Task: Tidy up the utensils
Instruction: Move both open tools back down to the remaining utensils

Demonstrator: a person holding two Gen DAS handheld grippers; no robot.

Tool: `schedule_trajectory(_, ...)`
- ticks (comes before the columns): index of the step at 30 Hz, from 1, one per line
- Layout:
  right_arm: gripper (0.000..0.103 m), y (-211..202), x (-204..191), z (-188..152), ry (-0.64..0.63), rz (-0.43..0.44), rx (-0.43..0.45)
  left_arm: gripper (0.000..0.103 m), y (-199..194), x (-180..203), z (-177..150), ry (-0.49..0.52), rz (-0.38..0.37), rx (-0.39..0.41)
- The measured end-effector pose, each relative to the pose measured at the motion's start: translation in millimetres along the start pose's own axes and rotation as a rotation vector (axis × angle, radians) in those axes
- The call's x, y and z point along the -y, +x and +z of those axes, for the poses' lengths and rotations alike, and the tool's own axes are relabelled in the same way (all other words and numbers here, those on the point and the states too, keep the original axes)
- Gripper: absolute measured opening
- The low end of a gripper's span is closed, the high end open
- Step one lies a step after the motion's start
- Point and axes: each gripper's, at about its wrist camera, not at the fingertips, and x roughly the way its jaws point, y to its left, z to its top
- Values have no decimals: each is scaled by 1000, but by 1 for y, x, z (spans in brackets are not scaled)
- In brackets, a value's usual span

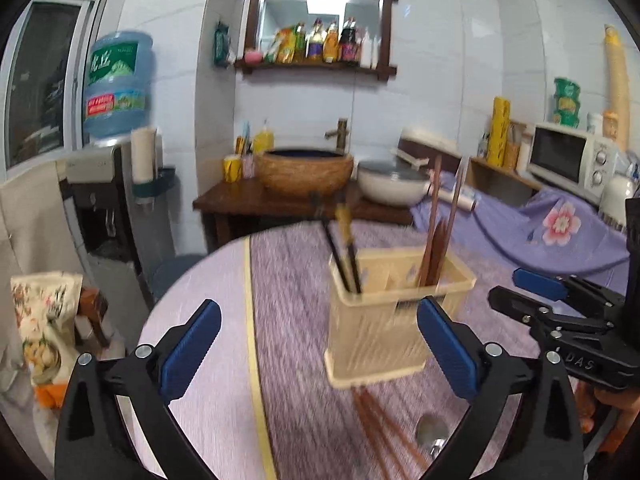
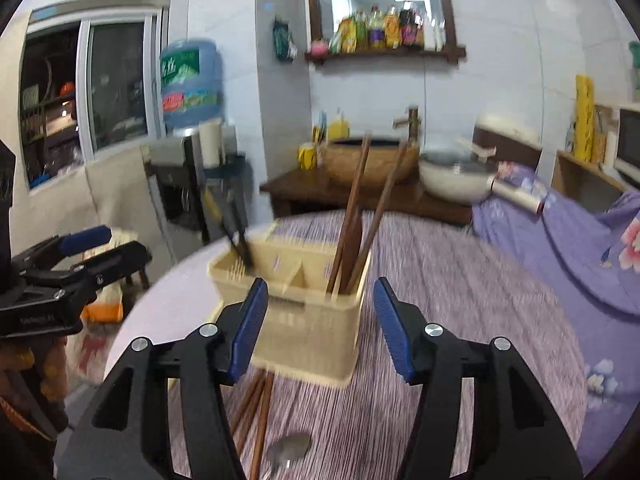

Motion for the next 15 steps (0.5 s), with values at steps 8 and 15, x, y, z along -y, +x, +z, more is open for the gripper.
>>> schedule_trajectory(8,55,35,-4,-84,78,26,-275,85,24,-3,-76,-29,28,-194)
schedule_trajectory(15,52,49,1,-123,208,104,-372,64,35,2,-108,-25,-19,-293)
